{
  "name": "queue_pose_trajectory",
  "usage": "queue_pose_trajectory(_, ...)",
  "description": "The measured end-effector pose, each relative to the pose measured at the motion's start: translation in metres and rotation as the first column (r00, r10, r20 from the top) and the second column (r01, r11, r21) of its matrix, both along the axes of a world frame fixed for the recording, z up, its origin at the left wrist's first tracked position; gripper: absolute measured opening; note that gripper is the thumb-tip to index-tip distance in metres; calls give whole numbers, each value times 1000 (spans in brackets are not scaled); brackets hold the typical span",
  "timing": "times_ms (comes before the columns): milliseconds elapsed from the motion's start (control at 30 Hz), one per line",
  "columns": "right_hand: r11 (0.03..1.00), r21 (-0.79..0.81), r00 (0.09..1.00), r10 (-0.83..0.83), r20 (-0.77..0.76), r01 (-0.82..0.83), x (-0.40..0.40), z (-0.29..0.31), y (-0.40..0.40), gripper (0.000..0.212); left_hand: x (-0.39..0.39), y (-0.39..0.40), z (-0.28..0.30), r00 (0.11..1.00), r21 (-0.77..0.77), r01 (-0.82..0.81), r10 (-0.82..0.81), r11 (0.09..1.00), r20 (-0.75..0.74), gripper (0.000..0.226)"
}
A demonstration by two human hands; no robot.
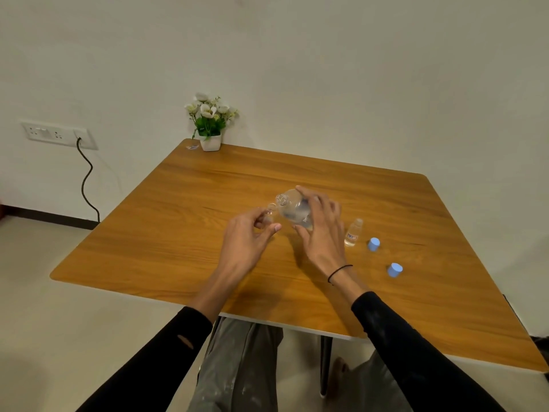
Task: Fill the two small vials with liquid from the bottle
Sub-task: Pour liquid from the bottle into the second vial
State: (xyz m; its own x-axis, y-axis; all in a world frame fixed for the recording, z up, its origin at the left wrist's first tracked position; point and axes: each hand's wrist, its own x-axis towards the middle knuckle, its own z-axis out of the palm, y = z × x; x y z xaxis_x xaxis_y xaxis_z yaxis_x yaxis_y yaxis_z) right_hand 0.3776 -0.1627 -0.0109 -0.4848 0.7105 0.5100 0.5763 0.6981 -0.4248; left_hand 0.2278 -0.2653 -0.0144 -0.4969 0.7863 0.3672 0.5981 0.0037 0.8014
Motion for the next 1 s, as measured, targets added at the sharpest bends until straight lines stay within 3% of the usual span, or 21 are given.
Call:
queue_pose_trajectory(333,987,156,989,-62,131,41,3,11,3,80,-3,-3,-1,999,-6,27,-27,1000,-28,21)
queue_pose_trajectory(1000,968,245,984,-84,154,44,8,16,10,81,-3,-7,6,999,-16,34,-35,999,-29,20)
